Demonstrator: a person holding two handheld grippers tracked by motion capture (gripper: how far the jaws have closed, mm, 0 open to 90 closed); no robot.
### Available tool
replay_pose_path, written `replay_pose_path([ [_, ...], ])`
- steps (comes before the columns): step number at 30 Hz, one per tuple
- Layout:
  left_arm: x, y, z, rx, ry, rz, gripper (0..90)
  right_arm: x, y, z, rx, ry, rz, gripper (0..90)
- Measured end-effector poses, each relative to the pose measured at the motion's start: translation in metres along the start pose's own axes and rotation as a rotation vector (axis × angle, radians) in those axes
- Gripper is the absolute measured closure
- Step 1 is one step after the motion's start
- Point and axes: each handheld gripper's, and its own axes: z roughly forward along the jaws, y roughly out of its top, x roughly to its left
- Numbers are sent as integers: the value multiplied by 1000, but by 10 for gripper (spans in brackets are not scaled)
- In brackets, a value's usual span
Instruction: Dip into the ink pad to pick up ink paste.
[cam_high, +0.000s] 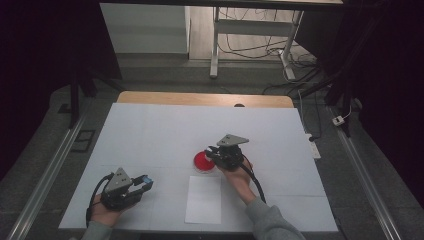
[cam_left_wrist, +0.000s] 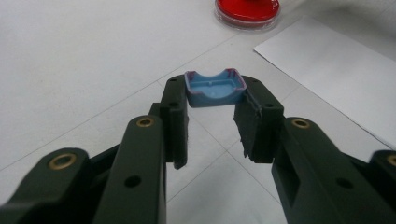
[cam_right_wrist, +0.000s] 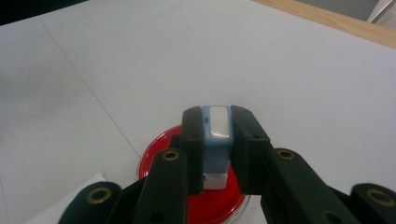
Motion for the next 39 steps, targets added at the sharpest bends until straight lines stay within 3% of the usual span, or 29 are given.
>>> replay_pose_path([
  [21, 0, 0, 0, 2, 0, 1, 654, 1, -4, 4, 32, -8, -7, 756],
  [26, -1, 0, 0, 2, 0, 2, 654, 5, -4, 4, 44, -25, -40, 757],
  [35, 0, 0, 0, 3, 2, 2, 654, 6, -4, 4, 41, -30, -40, 756],
  [39, 0, -1, 0, 1, 4, -1, 654, 4, -3, 2, 15, -20, -20, 754],
])
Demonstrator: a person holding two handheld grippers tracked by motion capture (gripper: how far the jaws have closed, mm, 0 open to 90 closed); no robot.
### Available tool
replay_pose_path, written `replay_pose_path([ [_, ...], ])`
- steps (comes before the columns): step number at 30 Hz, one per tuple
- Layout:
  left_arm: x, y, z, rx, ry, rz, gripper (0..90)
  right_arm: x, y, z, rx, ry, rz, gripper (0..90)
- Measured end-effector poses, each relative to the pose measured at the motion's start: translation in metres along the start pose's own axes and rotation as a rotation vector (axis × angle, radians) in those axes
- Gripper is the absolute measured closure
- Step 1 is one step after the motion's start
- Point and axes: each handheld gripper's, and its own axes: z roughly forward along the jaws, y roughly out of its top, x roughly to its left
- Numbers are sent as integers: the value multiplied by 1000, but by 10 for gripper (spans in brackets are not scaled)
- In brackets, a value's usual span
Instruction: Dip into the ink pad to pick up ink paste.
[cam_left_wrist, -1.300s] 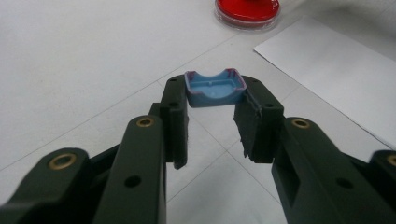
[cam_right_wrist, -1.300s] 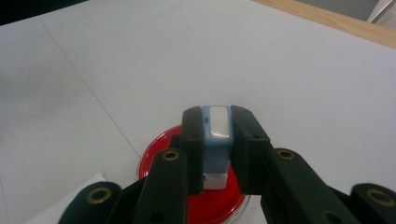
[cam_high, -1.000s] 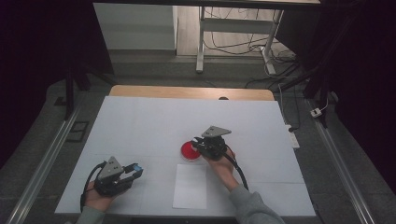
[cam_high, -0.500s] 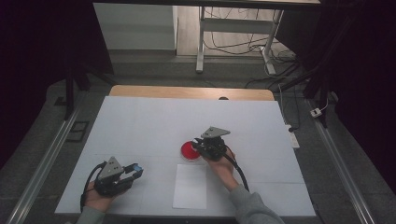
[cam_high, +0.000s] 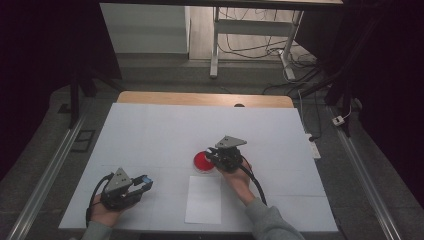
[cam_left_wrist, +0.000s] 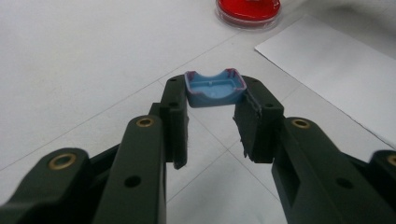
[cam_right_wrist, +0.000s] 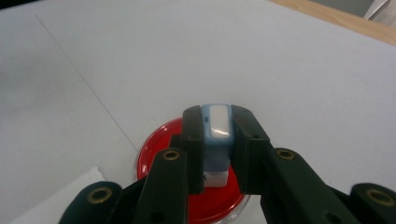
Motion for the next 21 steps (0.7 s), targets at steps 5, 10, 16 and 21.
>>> replay_pose_path([
  [5, 0, 0, 0, -1, -1, 0, 654, 0, 1, -2, -13, 9, 3, 754],
  [10, 0, 0, 0, -2, 0, 0, 653, 6, 7, -9, -57, 30, 7, 754],
  [16, 0, 0, 0, -1, 0, 2, 653, 9, 8, -7, -52, 44, 3, 754],
  [21, 0, 0, 0, 0, -2, 2, 653, 9, 7, -5, -47, 49, 5, 754],
])
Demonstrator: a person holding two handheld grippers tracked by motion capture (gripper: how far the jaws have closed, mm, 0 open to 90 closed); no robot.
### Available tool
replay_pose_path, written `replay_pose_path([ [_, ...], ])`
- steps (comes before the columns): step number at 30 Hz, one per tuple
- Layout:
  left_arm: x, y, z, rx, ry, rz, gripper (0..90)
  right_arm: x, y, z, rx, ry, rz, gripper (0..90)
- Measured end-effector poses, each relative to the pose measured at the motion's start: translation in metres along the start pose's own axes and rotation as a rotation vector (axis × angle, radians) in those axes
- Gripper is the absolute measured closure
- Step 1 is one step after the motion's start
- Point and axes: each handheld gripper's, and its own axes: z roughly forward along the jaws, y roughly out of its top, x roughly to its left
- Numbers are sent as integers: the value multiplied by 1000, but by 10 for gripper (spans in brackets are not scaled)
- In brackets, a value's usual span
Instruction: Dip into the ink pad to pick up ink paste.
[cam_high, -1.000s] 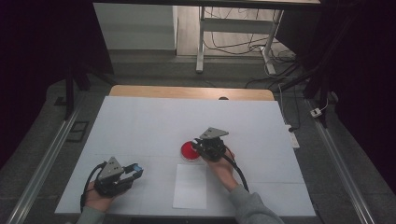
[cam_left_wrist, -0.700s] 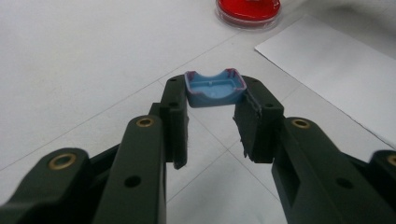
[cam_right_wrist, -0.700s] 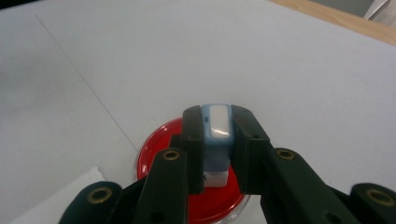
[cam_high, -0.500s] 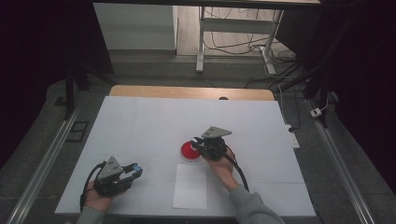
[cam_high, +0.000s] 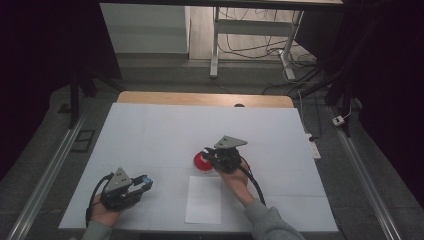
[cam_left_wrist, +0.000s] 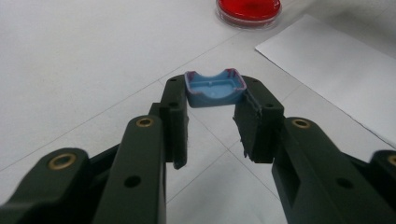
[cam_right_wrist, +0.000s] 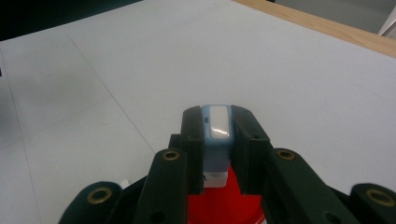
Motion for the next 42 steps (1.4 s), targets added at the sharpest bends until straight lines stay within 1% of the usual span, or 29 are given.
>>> replay_pose_path([
  [3, 0, 0, 0, 1, 0, 0, 653, 0, -1, 1, 0, 7, -1, 754],
  [8, 0, 0, 0, 3, -1, 3, 653, 1, -2, 3, 21, 10, -9, 754],
  [14, 0, 0, 1, 5, -3, 4, 653, 1, -3, 5, 33, 12, -11, 754],
  [20, 0, 0, 1, 5, -3, 5, 653, 1, -4, 7, 32, 11, -7, 754],
  [27, -1, 0, 1, 7, -3, 6, 653, 2, -5, 9, 50, 10, -21, 754],
  [32, -1, 0, 2, 9, -3, 8, 653, 1, -5, 10, 55, 10, -10, 754],
  [35, -1, 0, 1, 8, -3, 8, 653, 2, -6, 11, 75, 6, -17, 755],
  [42, -2, 0, 2, 9, -5, 8, 653, 4, -6, 12, 77, -4, -34, 756],
])
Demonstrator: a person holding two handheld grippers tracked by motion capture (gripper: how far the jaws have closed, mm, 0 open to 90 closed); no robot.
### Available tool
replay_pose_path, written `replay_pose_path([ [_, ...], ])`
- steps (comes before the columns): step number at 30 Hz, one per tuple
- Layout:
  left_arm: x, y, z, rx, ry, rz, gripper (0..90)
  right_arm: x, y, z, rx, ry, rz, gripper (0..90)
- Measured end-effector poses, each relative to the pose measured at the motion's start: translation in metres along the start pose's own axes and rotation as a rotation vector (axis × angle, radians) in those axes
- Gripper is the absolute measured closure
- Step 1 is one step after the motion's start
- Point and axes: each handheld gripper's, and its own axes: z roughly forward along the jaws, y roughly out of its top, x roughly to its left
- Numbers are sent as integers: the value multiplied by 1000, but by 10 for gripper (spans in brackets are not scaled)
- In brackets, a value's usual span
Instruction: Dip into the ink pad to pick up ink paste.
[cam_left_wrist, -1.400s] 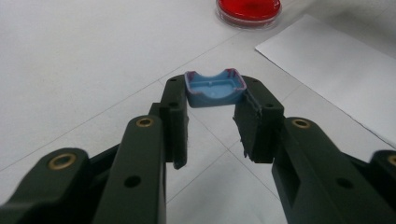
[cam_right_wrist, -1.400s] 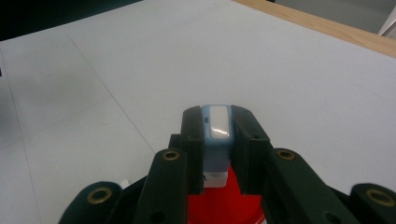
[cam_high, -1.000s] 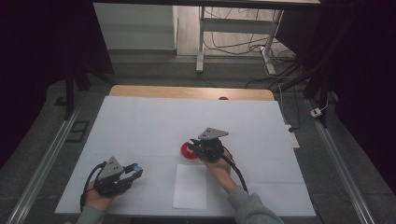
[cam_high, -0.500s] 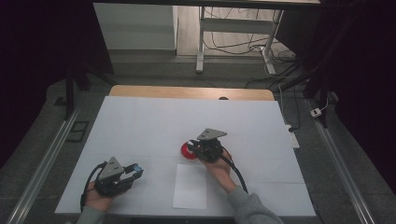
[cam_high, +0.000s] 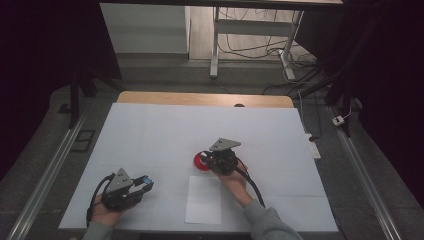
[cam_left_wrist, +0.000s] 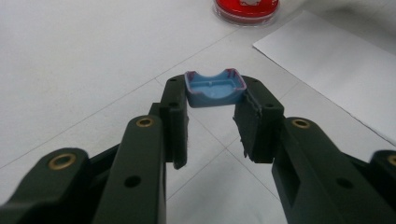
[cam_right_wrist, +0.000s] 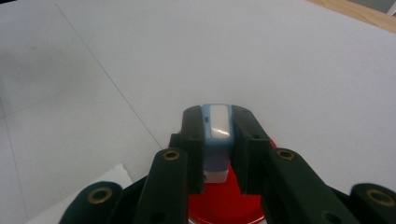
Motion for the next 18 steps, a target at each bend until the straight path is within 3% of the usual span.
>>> replay_pose_path([
  [18, 1, 0, 0, 0, 4, -2, 653, -1, 0, -1, -2, 4, 10, 755],
])
